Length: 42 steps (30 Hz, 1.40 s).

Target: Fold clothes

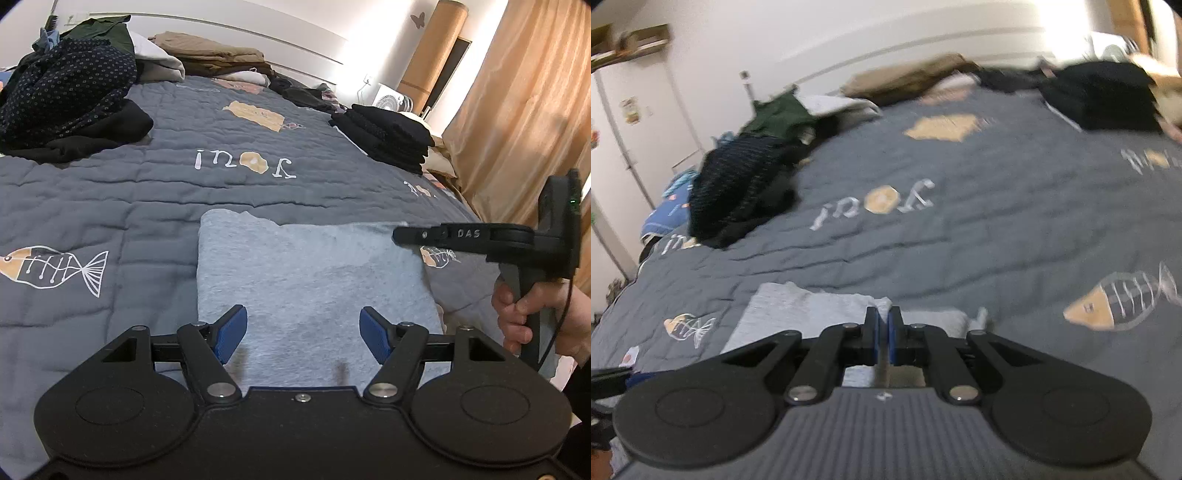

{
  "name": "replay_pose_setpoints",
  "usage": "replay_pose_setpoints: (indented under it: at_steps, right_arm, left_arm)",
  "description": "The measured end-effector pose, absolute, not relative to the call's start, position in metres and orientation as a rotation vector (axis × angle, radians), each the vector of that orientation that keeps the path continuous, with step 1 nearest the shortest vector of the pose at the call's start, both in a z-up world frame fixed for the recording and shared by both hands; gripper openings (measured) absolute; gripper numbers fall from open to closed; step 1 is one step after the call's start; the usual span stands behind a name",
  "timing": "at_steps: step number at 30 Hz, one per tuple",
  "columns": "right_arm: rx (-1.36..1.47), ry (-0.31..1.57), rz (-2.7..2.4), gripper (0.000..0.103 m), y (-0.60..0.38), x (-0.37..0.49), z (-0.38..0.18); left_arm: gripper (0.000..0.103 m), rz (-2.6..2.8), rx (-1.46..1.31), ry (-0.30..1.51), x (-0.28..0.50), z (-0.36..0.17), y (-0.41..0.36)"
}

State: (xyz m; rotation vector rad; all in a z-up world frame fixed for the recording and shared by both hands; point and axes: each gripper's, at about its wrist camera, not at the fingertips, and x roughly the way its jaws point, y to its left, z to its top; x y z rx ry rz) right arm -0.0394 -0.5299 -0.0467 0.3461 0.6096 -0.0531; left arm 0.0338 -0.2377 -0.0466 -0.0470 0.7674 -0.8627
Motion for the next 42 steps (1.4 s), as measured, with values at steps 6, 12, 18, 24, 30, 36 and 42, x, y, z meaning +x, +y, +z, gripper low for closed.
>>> replay_pose_setpoints:
  at_steps: [6,12,18,24,30,36,42]
  right_arm:
    - [0.322,0.746,-0.048,0.011,-0.524,-0.024,-0.074]
    - [0.342,0.743,-0.096,0.019,-0.528,-0.026,-0.075]
    - [0.355,0.665,-0.126,0.003,-0.531,-0.034,-0.058]
    - [0.364,0.64,-0.159,0.002,-0.538,-0.037,-0.053]
    - [0.367,0.731,-0.202,0.007,-0.55,-0.03,-0.075]
    - [0.452,0.718,-0.194,0.025,-0.562,-0.032,-0.07]
    - [0.474,0.735,-0.155,0.035,-0.555,-0.036,-0.072]
  left_arm:
    - [0.067,-0.866,-0.026,0.765,0.031,-0.048,-0.24]
    - [0.067,-0.864,-0.025,0.768,0.031,-0.048,-0.241]
    - [0.067,-0.864,-0.022,0.766,0.031,-0.047,-0.241]
    - [0.067,-0.861,-0.025,0.766,0.032,-0.047,-0.239]
    - [0.067,-0.858,0.025,0.785,0.03,-0.053,-0.246]
    - [0.067,-0.843,0.074,0.78,0.03,-0.052,-0.244]
    - [0.067,-0.838,0.184,0.72,0.013,-0.042,-0.233]
